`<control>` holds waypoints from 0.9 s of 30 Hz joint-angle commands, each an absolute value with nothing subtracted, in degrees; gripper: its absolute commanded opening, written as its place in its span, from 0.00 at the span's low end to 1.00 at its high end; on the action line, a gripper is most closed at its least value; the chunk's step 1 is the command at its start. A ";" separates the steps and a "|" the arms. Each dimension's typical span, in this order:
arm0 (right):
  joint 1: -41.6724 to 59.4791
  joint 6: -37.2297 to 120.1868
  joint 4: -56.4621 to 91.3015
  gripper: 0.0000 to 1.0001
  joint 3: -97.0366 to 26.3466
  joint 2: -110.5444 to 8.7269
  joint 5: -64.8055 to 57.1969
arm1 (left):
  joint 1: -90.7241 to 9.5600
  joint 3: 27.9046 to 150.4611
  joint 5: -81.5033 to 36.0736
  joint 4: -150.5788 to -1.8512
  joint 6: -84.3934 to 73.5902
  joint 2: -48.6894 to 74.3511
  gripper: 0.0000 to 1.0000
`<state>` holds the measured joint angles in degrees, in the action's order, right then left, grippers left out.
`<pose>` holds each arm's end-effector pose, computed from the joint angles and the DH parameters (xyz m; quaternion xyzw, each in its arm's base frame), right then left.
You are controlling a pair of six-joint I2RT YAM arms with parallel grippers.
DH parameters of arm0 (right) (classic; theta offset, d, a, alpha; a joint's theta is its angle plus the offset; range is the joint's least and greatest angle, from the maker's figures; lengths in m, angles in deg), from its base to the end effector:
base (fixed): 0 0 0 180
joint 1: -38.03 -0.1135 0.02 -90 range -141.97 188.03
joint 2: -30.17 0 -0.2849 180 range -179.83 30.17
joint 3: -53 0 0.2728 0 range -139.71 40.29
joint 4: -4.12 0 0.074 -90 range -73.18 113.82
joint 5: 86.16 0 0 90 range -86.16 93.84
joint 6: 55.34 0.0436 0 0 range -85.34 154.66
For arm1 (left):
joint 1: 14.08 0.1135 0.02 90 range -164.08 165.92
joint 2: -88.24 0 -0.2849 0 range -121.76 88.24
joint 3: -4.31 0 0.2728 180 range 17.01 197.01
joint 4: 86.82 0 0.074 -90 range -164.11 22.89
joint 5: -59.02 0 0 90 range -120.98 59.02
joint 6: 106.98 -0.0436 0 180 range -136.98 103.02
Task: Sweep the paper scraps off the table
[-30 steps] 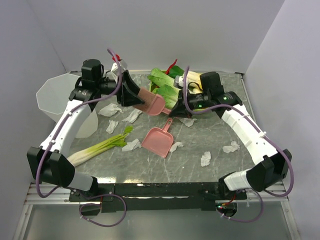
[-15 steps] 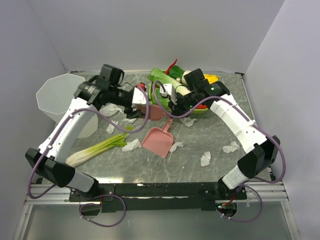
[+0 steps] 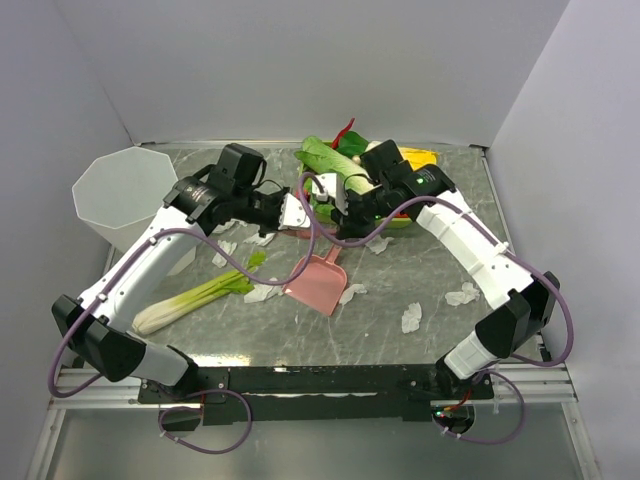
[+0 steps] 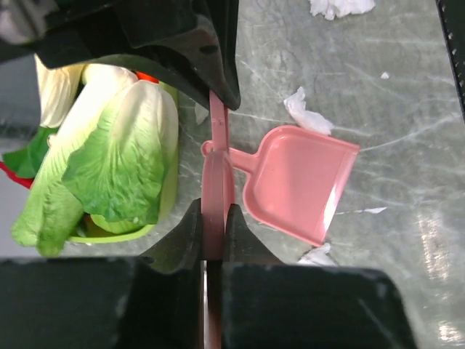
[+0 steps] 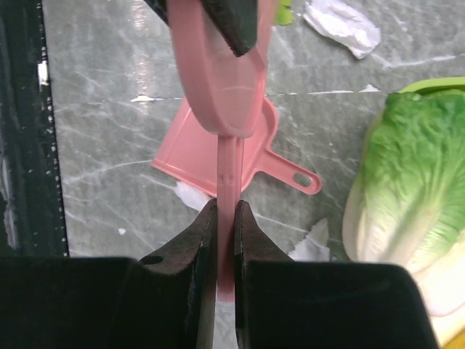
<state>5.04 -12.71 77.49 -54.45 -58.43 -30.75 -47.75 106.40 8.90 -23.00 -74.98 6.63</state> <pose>0.2675 0.2032 0.3970 -0.6559 0.6363 0.2445 0.3241 0.2443 -0.1963 0.4170 0.7133 0.5045 -0.2277 0.4299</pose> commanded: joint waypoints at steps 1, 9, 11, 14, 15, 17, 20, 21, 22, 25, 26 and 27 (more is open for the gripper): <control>6.73 -7.97 75.10 0.15 -57.88 -56.40 -36.93 | -48.27 107.02 9.80 -24.54 -74.21 7.20 0.01; 23.70 11.28 66.22 0.79 -57.54 -53.77 -61.46 | -35.19 102.01 33.95 -38.41 -49.98 5.10 0.01; 25.28 12.42 66.13 0.79 -57.01 -53.85 -66.18 | -32.99 100.87 38.09 -44.71 -39.60 3.61 0.01; 25.99 17.67 61.25 0.79 -54.73 -53.85 -69.54 | -32.54 96.32 44.07 -57.35 -26.24 4.12 0.01; 25.90 18.66 59.38 0.79 -51.94 -52.72 -69.38 | -32.63 94.64 45.39 -62.28 -19.60 4.65 0.01; 25.81 19.81 56.73 0.79 -50.16 -52.36 -69.11 | -32.54 90.15 46.45 -73.51 -11.83 5.44 0.01; 25.20 17.27 59.18 0.78 -52.25 -54.72 -68.59 | -32.28 89.87 48.04 -74.91 -7.23 4.22 0.01; 24.76 17.00 59.36 0.78 -52.96 -55.51 -68.24 | -32.28 89.88 48.12 -75.25 -6.53 4.04 0.01; 24.41 16.91 59.62 0.77 -53.31 -56.04 -68.15 | -32.28 88.92 47.95 -76.91 -5.39 4.12 0.01; 23.53 17.70 59.19 0.74 -54.02 -57.80 -68.58 | -32.19 86.98 47.52 -82.28 -1.08 4.39 0.01; 23.53 18.83 58.93 0.70 -54.02 -58.24 -69.37 | -32.01 86.71 46.99 -82.46 -0.81 4.39 0.01; 23.44 19.71 58.49 0.67 -53.76 -59.03 -70.07 | -31.93 86.19 46.63 -83.16 0.32 4.39 0.01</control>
<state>24.36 17.08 61.20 -51.70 -56.63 -65.99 -32.23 87.56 44.31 -73.95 -7.55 3.01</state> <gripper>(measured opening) 0.716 0.101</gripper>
